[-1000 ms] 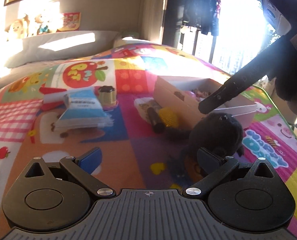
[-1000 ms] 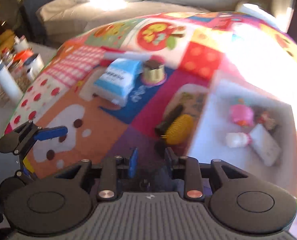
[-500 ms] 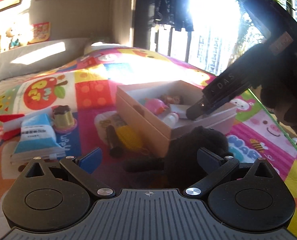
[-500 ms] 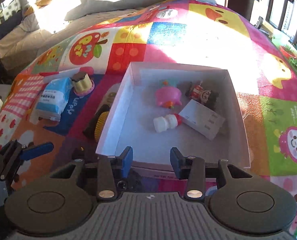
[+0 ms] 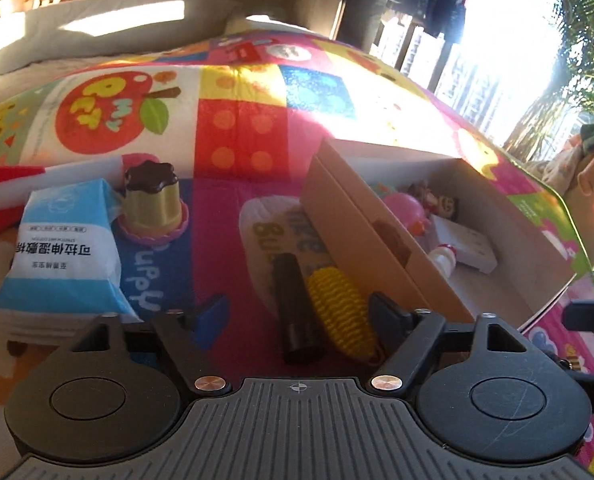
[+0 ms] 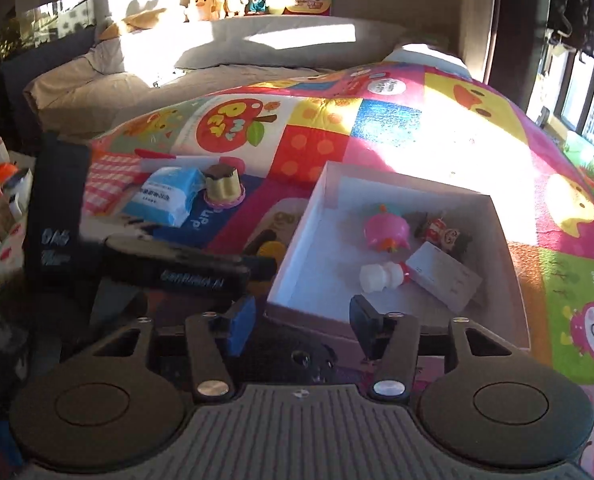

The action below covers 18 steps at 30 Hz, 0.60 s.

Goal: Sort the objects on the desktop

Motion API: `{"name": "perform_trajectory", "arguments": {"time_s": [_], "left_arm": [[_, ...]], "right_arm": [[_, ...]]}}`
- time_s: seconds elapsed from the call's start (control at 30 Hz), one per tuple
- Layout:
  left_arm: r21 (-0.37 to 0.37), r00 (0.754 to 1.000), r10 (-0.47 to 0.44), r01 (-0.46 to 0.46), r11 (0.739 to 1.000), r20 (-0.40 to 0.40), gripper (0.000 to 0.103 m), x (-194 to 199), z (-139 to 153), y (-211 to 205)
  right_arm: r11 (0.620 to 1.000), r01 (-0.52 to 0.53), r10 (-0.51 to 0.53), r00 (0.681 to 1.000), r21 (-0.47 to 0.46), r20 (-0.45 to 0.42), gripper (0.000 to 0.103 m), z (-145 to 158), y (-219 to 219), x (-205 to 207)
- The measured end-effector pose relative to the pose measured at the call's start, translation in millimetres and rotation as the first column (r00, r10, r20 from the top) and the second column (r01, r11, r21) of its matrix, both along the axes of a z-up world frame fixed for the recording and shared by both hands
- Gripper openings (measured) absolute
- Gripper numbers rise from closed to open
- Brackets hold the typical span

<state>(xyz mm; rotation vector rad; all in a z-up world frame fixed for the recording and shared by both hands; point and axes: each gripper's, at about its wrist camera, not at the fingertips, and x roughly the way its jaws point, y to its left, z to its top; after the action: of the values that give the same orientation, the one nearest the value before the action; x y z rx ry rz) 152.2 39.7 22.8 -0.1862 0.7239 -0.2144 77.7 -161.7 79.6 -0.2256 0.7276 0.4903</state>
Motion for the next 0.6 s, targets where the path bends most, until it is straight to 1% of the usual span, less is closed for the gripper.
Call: {"name": "perform_trajectory", "arguments": {"time_s": [0.07,0.1,0.13,0.2,0.23,0.27,0.3,0.33,0.37,0.4,0.43,0.47,0.5,0.53,0.6], "left_arm": [[-0.007,1.000,-0.006,0.006,1.000,-0.001,0.080,-0.6,-2.2,-0.3],[0.004,1.000,-0.024,0.024,1.000,0.001,0.081,-1.0,-3.2,-2.8],[0.020,0.999,-0.038,0.038,0.999,0.005,0.081,-1.9,-4.5,-5.6],[0.074,0.999,-0.051,0.051,0.996,0.006,0.081,-0.6,-9.1,-12.2],[0.097,0.998,-0.059,0.057,0.994,0.019,0.081,-0.7,-10.2,-15.6],[0.120,0.998,-0.066,0.063,0.991,0.024,0.082,0.0,-10.7,-19.5],[0.131,0.997,-0.078,0.073,0.989,0.028,0.082,0.9,-10.7,-22.4],[0.138,0.995,-0.092,0.086,0.987,0.031,0.082,1.8,-10.9,-24.7],[0.149,0.994,-0.101,0.095,0.984,0.033,0.081,2.9,-11.3,-27.0],[0.163,0.994,-0.107,0.099,0.982,0.037,0.080,3.4,-11.7,-29.0],[0.183,0.994,-0.106,0.097,0.978,0.041,0.074,3.5,-12.2,-30.8],[0.206,0.994,-0.102,0.090,0.974,0.045,0.065,3.0,-12.7,-32.0],[0.218,0.994,-0.097,0.084,0.972,0.049,0.062,1.8,-12.6,-31.8],[0.223,0.994,-0.093,0.079,0.972,0.051,0.055,-0.1,-11.9,-30.0],[0.207,0.995,-0.093,0.083,0.975,0.043,0.054,-7.7,-9.7,-22.9]], "right_arm": [[1.000,-0.013,0.014,1.000,-0.004,0.021,0.054,-5.2,-8.9,-13.9],[1.000,-0.005,0.005,0.999,0.003,0.039,0.054,-5.1,-15.4,-18.3],[1.000,0.014,-0.015,0.998,0.020,0.054,0.054,-3.8,-23.7,-20.0],[0.990,0.108,-0.113,0.992,0.088,0.061,0.059,0.3,-49.1,-12.7],[0.977,0.171,-0.180,0.982,0.125,0.060,0.074,1.3,-62.1,-6.0],[0.952,0.256,-0.269,0.961,0.166,0.058,0.092,0.8,-77.6,2.4],[0.917,0.340,-0.358,0.932,0.208,0.056,0.096,-1.7,-93.5,11.8],[0.875,0.417,-0.438,0.898,0.245,0.037,0.097,-7.4,-110.8,24.8],[0.850,0.458,-0.475,0.880,0.260,0.005,0.097,-12.1,-121.2,35.6],[0.820,0.497,-0.503,0.862,0.285,-0.056,0.097,-21.0,-134.6,50.2],[0.798,0.517,-0.513,0.853,0.311,-0.101,0.097,-26.6,-142.8,58.8],[0.775,0.533,-0.515,0.844,0.340,-0.150,0.097,-33.9,-150.2,67.6],[0.754,0.548,-0.513,0.836,0.363,-0.197,0.096,-41.7,-155.2,74.7],[0.740,0.556,-0.506,0.831,0.379,-0.232,0.096,-48.3,-156.7,79.2],[0.732,0.546,-0.464,0.838,0.408,-0.289,0.096,-58.1,-154.4,83.2]]}}
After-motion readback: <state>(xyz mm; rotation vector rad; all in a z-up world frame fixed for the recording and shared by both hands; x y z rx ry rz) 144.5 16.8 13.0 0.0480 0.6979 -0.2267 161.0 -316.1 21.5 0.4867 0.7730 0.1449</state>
